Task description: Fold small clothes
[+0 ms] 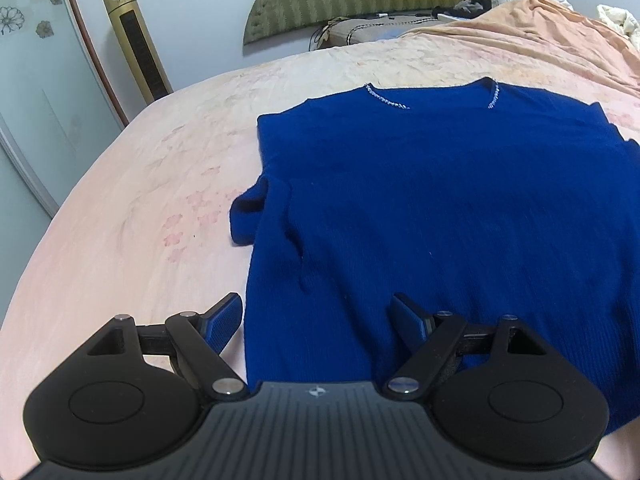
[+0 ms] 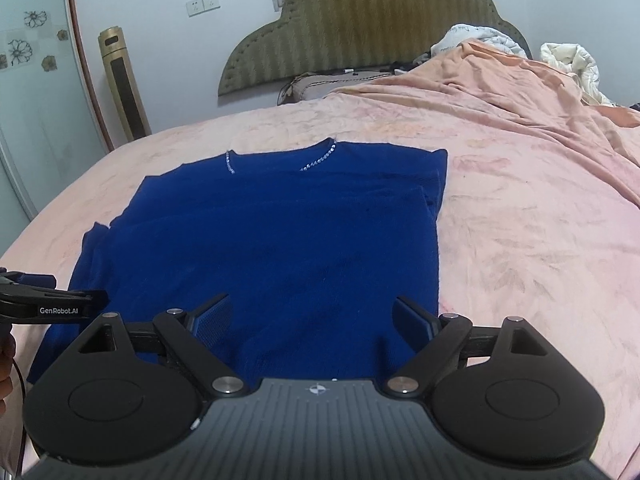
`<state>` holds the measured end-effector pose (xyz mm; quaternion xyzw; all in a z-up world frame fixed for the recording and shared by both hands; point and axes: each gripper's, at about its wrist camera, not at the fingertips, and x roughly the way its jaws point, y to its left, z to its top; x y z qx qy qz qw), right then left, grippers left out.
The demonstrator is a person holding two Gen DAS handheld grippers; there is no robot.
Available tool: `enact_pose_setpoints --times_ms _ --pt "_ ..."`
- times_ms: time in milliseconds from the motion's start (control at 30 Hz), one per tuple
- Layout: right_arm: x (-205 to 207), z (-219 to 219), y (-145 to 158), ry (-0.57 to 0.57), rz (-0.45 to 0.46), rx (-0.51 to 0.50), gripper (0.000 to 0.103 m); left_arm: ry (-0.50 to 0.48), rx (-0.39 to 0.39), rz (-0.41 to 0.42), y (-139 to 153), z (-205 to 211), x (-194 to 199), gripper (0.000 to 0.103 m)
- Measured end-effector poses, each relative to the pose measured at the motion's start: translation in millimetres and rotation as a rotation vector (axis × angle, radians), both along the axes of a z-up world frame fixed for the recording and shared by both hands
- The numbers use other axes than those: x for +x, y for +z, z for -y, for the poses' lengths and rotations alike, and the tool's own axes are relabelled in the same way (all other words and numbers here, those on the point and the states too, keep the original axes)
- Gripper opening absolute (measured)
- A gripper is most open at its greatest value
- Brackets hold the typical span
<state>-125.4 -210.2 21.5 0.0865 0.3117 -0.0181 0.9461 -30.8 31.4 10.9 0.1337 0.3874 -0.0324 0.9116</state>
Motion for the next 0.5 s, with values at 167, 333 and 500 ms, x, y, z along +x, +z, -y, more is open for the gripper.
enact_pose_setpoints --times_ms 167,333,500 --pt "-5 -5 -1 0.022 0.000 -0.007 0.089 -0.013 -0.002 -0.007 1 -1 -8 0.084" --pt "-16 3 2 -0.012 0.022 -0.009 0.089 -0.012 -0.067 -0.017 3 -21 -18 0.085" --pt "-23 19 -1 -0.054 0.020 0.062 0.089 -0.009 -0.108 -0.041 2 -45 -26 0.085"
